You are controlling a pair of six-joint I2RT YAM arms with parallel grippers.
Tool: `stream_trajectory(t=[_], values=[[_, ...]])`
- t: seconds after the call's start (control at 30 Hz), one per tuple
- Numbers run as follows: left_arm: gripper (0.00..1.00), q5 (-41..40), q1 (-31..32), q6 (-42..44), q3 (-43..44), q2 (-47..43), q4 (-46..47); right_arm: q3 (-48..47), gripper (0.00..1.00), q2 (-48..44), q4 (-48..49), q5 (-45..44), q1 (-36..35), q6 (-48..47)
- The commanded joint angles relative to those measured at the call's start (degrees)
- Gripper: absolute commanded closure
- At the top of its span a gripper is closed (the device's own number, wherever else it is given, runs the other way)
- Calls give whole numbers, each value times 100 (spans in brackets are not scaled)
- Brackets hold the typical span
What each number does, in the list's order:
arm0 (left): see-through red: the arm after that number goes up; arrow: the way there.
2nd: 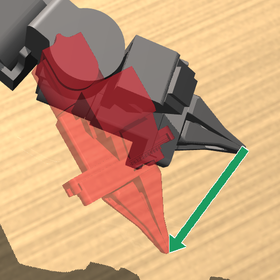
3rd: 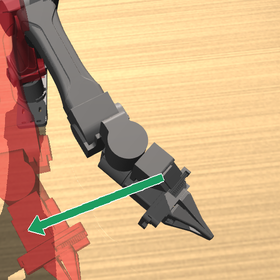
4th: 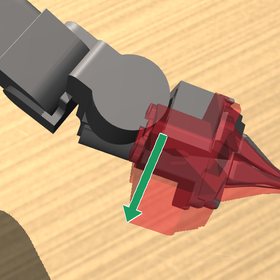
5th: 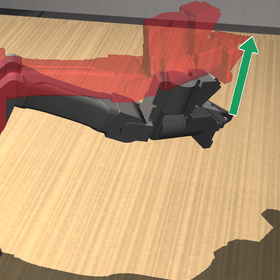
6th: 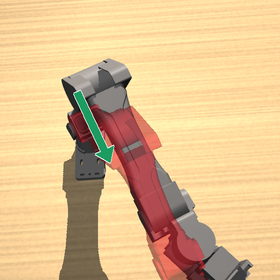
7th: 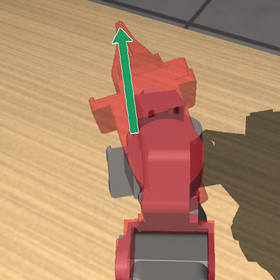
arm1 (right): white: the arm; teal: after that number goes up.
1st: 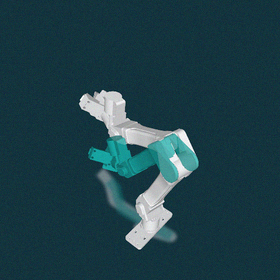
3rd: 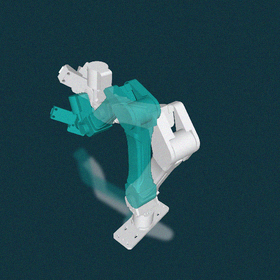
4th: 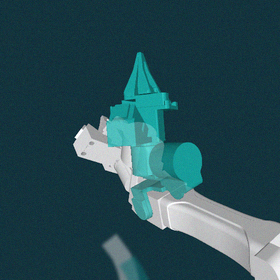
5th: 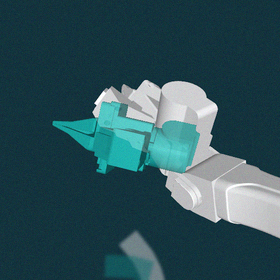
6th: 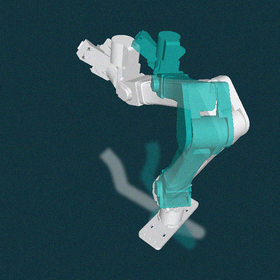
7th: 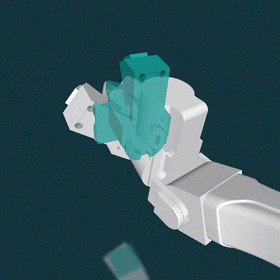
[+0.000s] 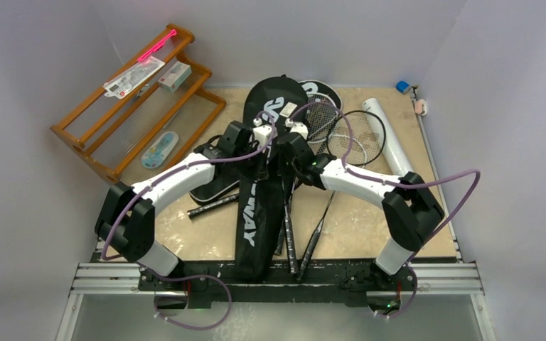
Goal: Pack up the badminton gear
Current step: Place the racket in the racket bag.
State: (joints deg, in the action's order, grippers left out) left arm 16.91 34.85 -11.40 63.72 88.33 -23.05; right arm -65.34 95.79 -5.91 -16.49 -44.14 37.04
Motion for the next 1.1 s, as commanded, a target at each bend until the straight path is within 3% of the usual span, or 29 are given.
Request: stream_trajectory(t=[0.0,0.17,0.37,0.47,0.93,1.07], values=[[100,1321,12,45,211,26,75,411,100,-68,1759,-158,253,167],[100,1150,-2,-30,219,51,65,607,97,146,2697,390,326,67],[100,284,-141,-190,342,235,-211,716,54,72,2560,1141,335,241],[100,-4,-197,-230,379,306,-306,1123,43,-330,2488,1358,330,321],[100,-314,-205,-222,414,290,-395,3053,41,-2570,623,2910,256,201],[100,-319,-214,-218,423,296,-405,3334,41,-3116,23,2928,-164,332]])
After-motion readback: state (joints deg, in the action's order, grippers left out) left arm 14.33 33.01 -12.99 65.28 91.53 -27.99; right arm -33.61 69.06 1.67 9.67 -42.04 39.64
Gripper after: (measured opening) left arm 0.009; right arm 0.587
